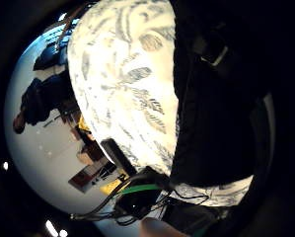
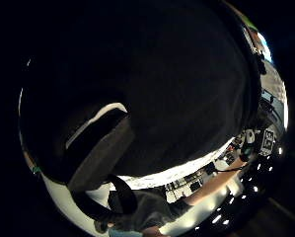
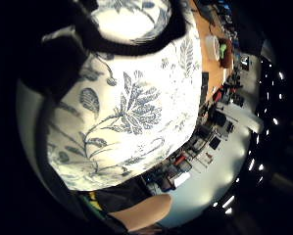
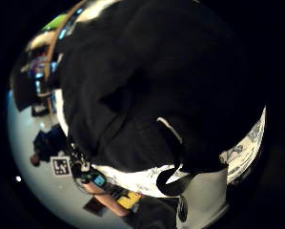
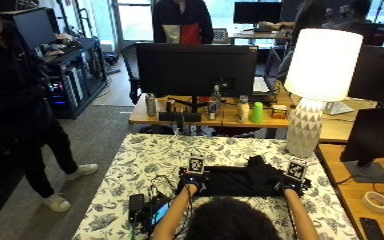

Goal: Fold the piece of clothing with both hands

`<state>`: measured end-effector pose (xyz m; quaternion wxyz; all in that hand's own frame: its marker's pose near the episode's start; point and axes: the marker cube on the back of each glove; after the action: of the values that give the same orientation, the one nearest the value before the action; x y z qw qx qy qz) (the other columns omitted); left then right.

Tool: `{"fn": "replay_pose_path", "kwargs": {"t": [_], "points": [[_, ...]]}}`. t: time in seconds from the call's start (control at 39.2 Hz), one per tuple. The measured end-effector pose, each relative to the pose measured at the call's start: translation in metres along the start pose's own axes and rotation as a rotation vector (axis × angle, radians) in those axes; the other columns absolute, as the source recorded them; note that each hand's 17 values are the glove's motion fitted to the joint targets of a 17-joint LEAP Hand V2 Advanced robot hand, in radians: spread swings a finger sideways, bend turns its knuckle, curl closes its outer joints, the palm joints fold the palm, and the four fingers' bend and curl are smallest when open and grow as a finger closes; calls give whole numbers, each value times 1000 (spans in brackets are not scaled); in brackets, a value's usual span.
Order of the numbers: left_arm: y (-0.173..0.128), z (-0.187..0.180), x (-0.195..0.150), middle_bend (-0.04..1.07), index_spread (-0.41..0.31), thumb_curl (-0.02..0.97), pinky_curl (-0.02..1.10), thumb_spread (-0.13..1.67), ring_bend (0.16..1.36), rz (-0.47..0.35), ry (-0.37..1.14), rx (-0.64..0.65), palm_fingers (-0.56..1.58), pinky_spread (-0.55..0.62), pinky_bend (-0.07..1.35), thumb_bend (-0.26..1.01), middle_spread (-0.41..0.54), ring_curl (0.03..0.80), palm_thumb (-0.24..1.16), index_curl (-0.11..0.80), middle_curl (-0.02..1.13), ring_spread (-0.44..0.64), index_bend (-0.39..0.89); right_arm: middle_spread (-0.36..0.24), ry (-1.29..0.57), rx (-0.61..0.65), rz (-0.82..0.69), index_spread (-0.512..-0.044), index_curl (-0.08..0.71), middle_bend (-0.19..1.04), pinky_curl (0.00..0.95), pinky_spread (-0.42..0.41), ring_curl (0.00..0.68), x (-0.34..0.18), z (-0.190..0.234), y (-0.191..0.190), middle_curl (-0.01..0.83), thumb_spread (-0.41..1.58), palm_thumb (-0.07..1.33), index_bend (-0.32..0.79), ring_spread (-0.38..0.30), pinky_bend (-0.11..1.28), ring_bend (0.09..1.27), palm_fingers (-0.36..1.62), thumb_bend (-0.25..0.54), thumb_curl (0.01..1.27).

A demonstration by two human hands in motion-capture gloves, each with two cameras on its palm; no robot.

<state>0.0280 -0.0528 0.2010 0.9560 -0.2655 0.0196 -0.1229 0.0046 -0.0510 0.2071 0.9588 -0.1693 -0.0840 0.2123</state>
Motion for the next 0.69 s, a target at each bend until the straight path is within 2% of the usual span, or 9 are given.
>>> {"fn": "replay_pose_path", "kwargs": {"t": [0.1,0.15,0.18,0.2,0.28,0.31,0.46,0.61,0.69], "points": [[-4,4,1,160,-18,200,412,1176,641,16,9,17,170,143,678,-23,133,394,84,238,287,131,128,-1,-2,24,66,-246,206,121,422,165,417,1,7,-6,366,1132,634,13,67,692,505,442,-49,229],[-3,5,2,161,-17,200,408,1166,636,39,12,13,170,162,674,-22,142,389,81,243,287,152,140,-1,1,42,71,-243,174,188,421,134,409,0,6,-7,371,1125,620,-22,63,739,537,509,-40,230],[-3,5,2,162,-17,201,407,1166,635,43,14,8,167,169,677,-21,144,386,81,243,287,161,134,6,1,60,76,-241,167,168,419,138,406,-1,5,-9,362,1123,615,-5,70,749,546,489,-37,231],[-2,6,2,161,-16,201,404,1161,637,43,16,5,172,175,675,-22,147,382,76,245,286,169,138,-8,-1,78,81,-238,157,251,422,107,407,-1,4,-12,387,1115,607,-18,54,756,550,557,-37,230],[-1,6,3,160,-16,203,400,1154,637,50,15,9,173,189,677,-20,152,374,73,248,285,187,136,-5,-7,75,97,-237,132,250,424,91,407,-1,2,-10,387,1107,598,-1,56,777,564,527,-30,232],[-1,6,3,161,-15,203,397,1152,639,56,15,16,172,192,673,-20,155,372,72,249,285,192,136,-13,-8,57,107,-244,133,283,435,34,422,-1,2,-8,403,1099,599,10,19,803,590,632,-27,234],[-1,6,4,160,-16,201,390,1150,640,66,13,22,167,216,675,-23,163,364,57,255,283,221,137,-37,-56,50,135,-245,125,306,414,-158,423,3,1,-9,415,1124,710,52,-92,806,648,919,27,255],[-1,7,3,160,-15,202,385,1149,645,65,1,30,166,232,676,-19,170,358,50,260,281,238,137,-87,-148,-19,37,-229,127,362,410,-243,451,-5,1,-4,448,1132,845,46,-168,753,708,1073,74,280],[0,7,-2,160,-15,203,383,1149,647,30,-7,27,165,238,677,-18,171,355,48,262,281,243,136,-115,-186,18,18,-218,160,396,419,-262,471,-5,-5,-10,472,1116,938,118,-193,732,727,1186,111,300]]}}
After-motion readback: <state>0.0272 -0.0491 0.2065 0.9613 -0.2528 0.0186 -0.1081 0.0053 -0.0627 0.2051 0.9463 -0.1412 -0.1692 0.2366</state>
